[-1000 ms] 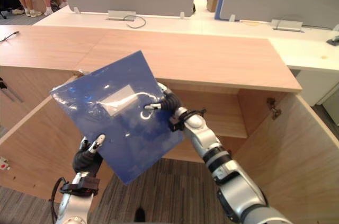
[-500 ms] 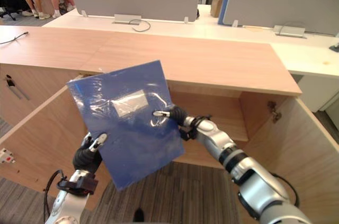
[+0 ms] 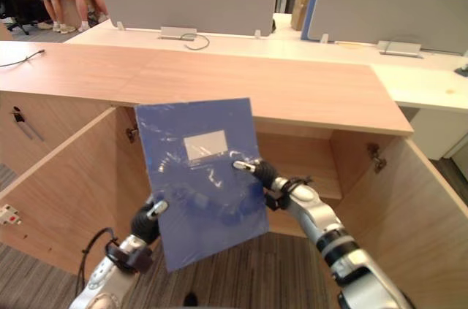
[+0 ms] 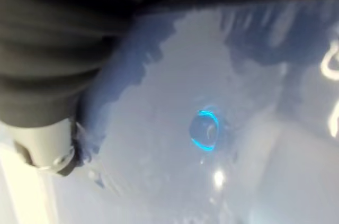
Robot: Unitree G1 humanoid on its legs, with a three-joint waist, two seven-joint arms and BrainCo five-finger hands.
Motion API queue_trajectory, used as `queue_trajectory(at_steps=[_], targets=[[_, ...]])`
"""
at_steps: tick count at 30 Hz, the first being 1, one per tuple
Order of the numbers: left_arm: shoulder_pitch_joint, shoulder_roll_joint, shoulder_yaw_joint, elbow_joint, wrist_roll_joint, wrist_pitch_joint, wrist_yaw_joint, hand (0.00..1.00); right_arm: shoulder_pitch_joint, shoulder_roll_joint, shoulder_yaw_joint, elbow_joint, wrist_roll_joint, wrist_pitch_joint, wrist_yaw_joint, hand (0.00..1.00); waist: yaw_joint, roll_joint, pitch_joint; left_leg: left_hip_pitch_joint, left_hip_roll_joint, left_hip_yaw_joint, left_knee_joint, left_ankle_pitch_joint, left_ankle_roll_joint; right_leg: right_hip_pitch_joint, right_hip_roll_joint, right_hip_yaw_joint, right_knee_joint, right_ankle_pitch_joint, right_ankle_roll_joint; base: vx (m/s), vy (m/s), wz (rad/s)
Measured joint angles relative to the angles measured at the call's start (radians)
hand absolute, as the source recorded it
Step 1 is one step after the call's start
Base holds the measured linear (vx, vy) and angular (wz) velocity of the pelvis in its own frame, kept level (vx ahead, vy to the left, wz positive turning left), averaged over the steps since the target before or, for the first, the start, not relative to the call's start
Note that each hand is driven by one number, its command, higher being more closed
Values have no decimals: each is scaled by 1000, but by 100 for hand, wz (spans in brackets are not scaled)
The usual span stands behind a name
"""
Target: Walk over to the cabinet, pick up the folder, carry it to the office cabinet, place the folder inside the office cabinet, then close the office cabinet door
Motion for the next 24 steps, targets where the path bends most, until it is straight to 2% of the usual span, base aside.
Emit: queue_trajectory(at_steps=[1,3,4,6,11,13,15,16,17,19,22,24], targets=[[3,-20,1,64,2,19,-2,0,25,22,-83,-35,-32,0,-31,100,-6,0,0,0,1,3,0,-1,-1,-2,-3,3,0,0,0,-19,38,-6],[14,-35,12,130,1,42,-2,0,36,48,-171,-67,-77,-2,-74,100,-11,0,0,0,1,6,-1,-2,-2,-3,-5,5,0,0,0,-11,27,-7],[33,-51,36,215,2,67,-1,0,48,69,-274,-121,-145,-9,-129,100,-24,-1,0,2,2,10,-4,-6,-7,-5,-5,10,1,0,0,-5,20,-8],[47,-82,87,325,4,86,2,0,71,78,-379,-195,-227,-22,-181,100,-30,-2,-1,2,3,15,-4,-8,-10,-8,-6,16,1,0,1,15,19,-11],[61,-141,196,554,78,116,25,0,133,119,-466,-341,-412,-55,-284,100,-47,-4,-6,6,6,32,0,-11,-12,-10,-5,30,1,0,1,32,0,-10],[57,-179,243,629,125,116,51,0,169,141,-463,-377,-486,-60,-304,100,-49,-5,-10,7,8,32,0,-11,-13,-10,-4,31,1,0,1,26,-4,-4],[39,-230,334,742,172,114,107,0,209,167,-448,-403,-687,-67,-329,100,-48,-6,-18,9,11,36,0,-13,-16,-10,-2,34,0,0,0,3,4,-4],[35,-237,354,768,179,113,121,0,219,167,-439,-403,-715,-69,-333,100,-48,-7,-20,10,11,36,0,-14,-16,-10,-2,35,0,0,0,-9,12,-5],[32,-244,402,828,202,106,162,0,242,168,-405,-403,-794,-76,-343,100,-49,-8,-21,15,11,37,0,-16,-17,-7,-2,35,2,0,1,-12,12,-4],[30,-245,438,870,233,95,206,0,269,167,-368,-403,-852,-90,-346,100,-50,-8,-21,20,10,38,0,-21,-20,-5,-4,35,0,0,1,-18,23,-3],[37,-246,482,917,285,73,264,0,307,138,-248,-373,-918,-127,-339,100,-51,-7,-20,22,4,38,0,-28,-22,-5,-9,35,2,-2,4,-12,22,-1],[36,-249,506,946,328,55,301,0,310,97,-111,-281,-964,-169,-324,100,-48,-10,-17,26,-2,37,0,-30,-21,0,-13,33,3,-4,7,0,14,2]])
